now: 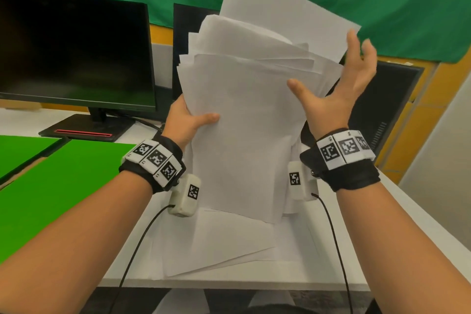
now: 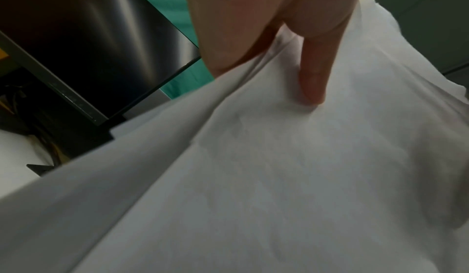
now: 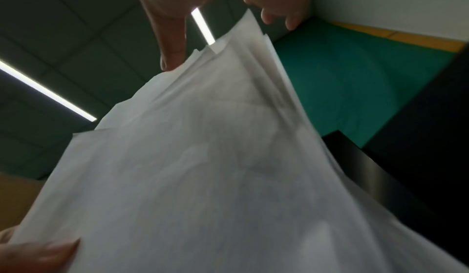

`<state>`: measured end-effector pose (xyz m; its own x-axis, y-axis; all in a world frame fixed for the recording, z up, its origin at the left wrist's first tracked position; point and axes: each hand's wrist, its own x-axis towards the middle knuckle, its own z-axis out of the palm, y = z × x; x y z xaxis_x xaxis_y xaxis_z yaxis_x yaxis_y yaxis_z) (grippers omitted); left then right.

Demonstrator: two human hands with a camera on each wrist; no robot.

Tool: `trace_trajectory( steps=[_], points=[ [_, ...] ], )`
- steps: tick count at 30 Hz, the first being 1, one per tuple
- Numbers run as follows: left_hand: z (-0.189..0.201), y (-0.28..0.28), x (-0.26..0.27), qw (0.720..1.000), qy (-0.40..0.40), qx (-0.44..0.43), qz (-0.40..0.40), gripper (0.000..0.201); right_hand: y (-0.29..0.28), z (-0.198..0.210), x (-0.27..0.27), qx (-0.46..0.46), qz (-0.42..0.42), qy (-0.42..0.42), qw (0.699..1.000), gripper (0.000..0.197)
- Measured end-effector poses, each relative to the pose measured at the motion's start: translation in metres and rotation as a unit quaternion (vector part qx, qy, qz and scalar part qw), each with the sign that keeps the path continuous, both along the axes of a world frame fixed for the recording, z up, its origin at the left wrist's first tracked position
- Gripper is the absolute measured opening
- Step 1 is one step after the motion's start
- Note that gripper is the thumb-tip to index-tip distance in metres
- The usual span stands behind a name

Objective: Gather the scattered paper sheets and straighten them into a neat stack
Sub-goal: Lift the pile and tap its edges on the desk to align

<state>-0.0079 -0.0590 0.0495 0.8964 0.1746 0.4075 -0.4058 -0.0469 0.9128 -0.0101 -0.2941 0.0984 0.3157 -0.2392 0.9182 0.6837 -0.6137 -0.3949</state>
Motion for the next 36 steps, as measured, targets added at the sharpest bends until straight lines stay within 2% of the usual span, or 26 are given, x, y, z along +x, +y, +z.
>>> trace_trajectory(
  steps=[3,5,8,10,11,13,15,16,18,20,21,22,23,24,25,26,27,28,29,30,33,36],
  points=[
    [0.0,-0.002,-0.001,1.0,-0.003,-0.001,-0.013,0.056,0.002,0.015,0.005,-0.09,-0.052,0.082,0.991,0.074],
    [-0.001,-0.002,-0.002,1.0,0.0,-0.005,-0.013,0.057,0.0,0.018,0.008,-0.105,-0.019,0.104,0.989,0.049],
    [0.001,0.001,-0.002,1.0,0.008,-0.024,0.004,0.061,0.004,0.014,0.004,-0.142,0.014,-0.02,0.989,0.015],
    [0.002,0.003,0.0,0.999,0.015,-0.03,0.014,0.062,0.009,0.011,-0.003,-0.183,0.051,-0.07,0.979,0.005],
    [0.003,0.003,0.0,0.999,0.017,-0.031,0.015,0.062,0.01,0.009,-0.006,-0.193,0.081,-0.066,0.976,0.01],
    [0.002,0.003,0.001,0.999,0.018,-0.036,0.02,0.062,0.01,0.007,-0.015,-0.192,0.138,-0.013,0.972,0.035],
    [0.001,0.004,0.003,0.999,0.018,-0.04,0.02,0.058,0.009,0.01,-0.021,-0.163,0.161,0.038,0.973,0.061],
    [0.001,0.004,0.003,0.999,0.018,-0.041,0.017,0.056,0.007,0.012,-0.021,-0.141,0.158,0.044,0.976,0.068],
    [0.001,0.004,0.004,0.999,0.019,-0.045,0.007,0.053,0.001,0.016,-0.019,-0.101,0.094,0.002,0.99,0.068],
    [0.001,0.005,0.004,0.998,0.019,-0.052,-0.001,0.057,-0.005,0.016,-0.011,-0.044,-0.018,-0.063,0.997,0.067],
    [0.001,0.006,0.003,0.998,0.017,-0.054,-0.003,0.06,-0.009,0.012,-0.003,0.007,-0.045,-0.058,0.997,0.073],
    [0.001,0.007,0.003,0.998,0.016,-0.055,-0.004,0.061,-0.013,0.006,0.005,0.061,-0.032,-0.005,0.998,0.086],
    [0.001,0.008,0.003,0.998,0.017,-0.055,-0.007,0.063,-0.015,-0.003,0.011,0.108,0.025,0.084,0.99,0.103],
    [0.001,0.01,0.004,0.998,0.022,-0.053,-0.012,0.064,-0.016,-0.013,0.017,0.143,0.119,0.183,0.965,0.116],
    [0.001,0.011,0.004,0.998,0.029,-0.047,-0.022,0.065,-0.018,-0.025,0.024,0.162,0.211,0.268,0.926,0.123],
    [0.001,0.011,0.004,0.998,0.035,-0.033,-0.032,0.065,-0.018,-0.035,0.026,0.165,0.264,0.332,0.891,0.121],
    [0.003,0.011,0.004,0.998,0.039,-0.011,-0.04,0.064,-0.017,-0.041,0.028,0.154,0.286,0.372,0.87,0.108],
    [0.006,0.009,0.004,0.998,0.039,0.016,-0.044,0.064,-0.015,-0.045,0.028,0.136,0.276,0.387,0.869,0.087],
    [0.01,0.006,0.005,0.998,0.033,0.038,-0.047,0.063,-0.012,-0.046,0.029,0.123,0.253,0.379,0.882,0.068],
    [0.016,0.004,0.005,0.998,0.022,0.048,-0.044,0.062,-0.009,-0.043,0.028,0.121,0.241,0.362,0.892,0.057],
    [0.036,-0.003,0.007,1.0,-0.015,0.021,-0.014,0.059,0.0,-0.027,0.028,0.122,0.262,0.315,0.904,0.052],
    [0.042,-0.007,0.01,0.998,-0.017,-0.063,0.01,0.058,0.006,-0.022,0.027,0.122,0.262,0.296,0.911,0.055]
  ],
)
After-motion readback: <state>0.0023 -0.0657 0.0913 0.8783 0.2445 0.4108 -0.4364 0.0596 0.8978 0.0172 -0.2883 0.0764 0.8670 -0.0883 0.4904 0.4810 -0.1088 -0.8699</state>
